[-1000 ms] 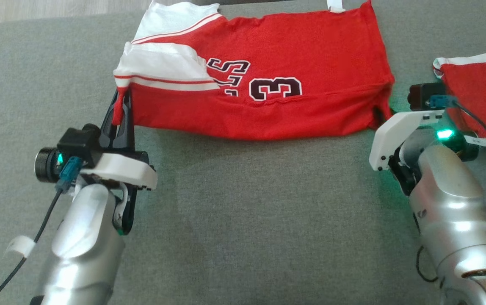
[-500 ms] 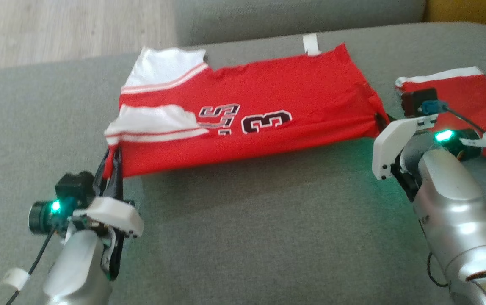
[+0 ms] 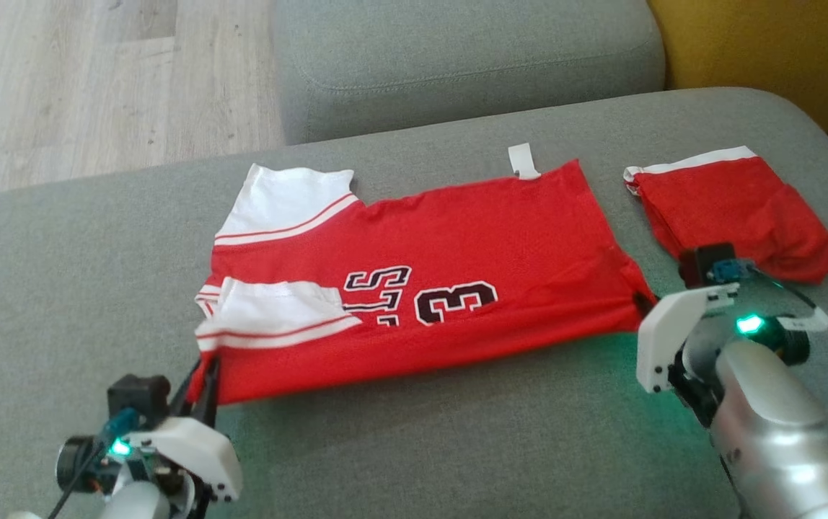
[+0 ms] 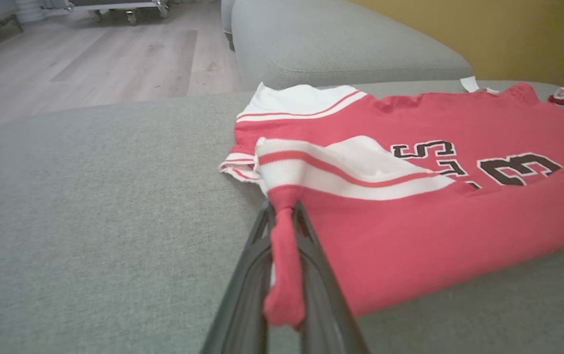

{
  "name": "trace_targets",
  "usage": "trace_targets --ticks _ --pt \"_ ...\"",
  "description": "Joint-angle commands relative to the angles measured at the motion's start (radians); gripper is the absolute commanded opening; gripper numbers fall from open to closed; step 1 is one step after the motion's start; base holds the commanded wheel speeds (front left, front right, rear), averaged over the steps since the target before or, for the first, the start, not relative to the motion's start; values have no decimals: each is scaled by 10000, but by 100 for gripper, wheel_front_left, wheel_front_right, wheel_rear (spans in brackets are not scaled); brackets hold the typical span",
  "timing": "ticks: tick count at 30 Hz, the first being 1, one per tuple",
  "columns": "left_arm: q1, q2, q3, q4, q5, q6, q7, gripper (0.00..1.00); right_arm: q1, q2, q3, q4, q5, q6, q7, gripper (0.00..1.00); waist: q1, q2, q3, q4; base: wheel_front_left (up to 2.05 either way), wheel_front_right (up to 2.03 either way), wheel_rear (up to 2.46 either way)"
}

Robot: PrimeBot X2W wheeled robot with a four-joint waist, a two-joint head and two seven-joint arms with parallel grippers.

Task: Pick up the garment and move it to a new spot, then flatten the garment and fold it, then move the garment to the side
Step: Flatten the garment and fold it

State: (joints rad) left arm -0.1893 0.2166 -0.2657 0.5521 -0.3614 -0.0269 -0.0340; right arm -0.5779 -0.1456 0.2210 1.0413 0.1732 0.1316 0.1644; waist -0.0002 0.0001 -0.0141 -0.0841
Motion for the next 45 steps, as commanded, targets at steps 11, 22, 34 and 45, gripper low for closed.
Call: trace_targets --ticks 11,22,34,45 --pt "569 548 271 -1803 -187 468 971 51 1260 -361 -194 -2488 899 -9 214 100 2 -1 64 -154 0 0 0" --pt "-175 271 835 -2682 -86 744 -1786 100 1808 90 -699 -5471 1109 -9 -2475 100 2 -1 684 -232 0 0 0" --pt "-1534 166 1155 -3334 501 -354 -2131 100 1947 874 -1691 -6836 110 -9 -4212 100 2 -1 2223 -524 0 0 0" --pt "-6981 2348 -694 77 197 -1028 2725 100 531 947 -1602 -7347 -75 -9 -4251 100 2 -1 4285 -1499 0 0 0"
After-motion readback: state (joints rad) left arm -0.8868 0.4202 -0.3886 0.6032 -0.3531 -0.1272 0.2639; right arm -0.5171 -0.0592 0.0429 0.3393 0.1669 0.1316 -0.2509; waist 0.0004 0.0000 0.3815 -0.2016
